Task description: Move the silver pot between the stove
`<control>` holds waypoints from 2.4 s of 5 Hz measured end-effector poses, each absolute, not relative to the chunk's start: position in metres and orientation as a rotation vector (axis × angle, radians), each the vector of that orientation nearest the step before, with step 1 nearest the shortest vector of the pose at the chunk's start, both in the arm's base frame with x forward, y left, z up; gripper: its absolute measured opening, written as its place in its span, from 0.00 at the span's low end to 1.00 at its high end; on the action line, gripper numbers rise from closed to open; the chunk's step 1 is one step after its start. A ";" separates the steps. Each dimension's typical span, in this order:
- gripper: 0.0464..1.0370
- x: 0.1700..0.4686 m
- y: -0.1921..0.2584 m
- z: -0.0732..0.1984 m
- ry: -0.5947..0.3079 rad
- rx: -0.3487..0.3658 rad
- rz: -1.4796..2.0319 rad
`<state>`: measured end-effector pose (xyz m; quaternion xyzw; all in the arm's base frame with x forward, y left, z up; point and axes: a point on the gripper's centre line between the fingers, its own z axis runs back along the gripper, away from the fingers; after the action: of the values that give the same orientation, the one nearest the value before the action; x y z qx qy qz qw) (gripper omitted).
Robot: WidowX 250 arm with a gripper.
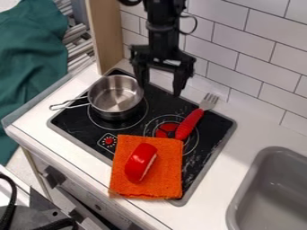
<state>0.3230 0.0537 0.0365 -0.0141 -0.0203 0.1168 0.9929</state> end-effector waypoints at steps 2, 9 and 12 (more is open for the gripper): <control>0.97 0.333 0.099 0.009 0.029 -0.016 0.337; 0.42 0.317 0.111 -0.044 0.181 -0.022 0.356; 0.02 0.309 0.114 -0.021 0.074 -0.089 0.383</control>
<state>0.3090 0.1145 -0.0209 -0.0444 0.0369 0.1903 0.9800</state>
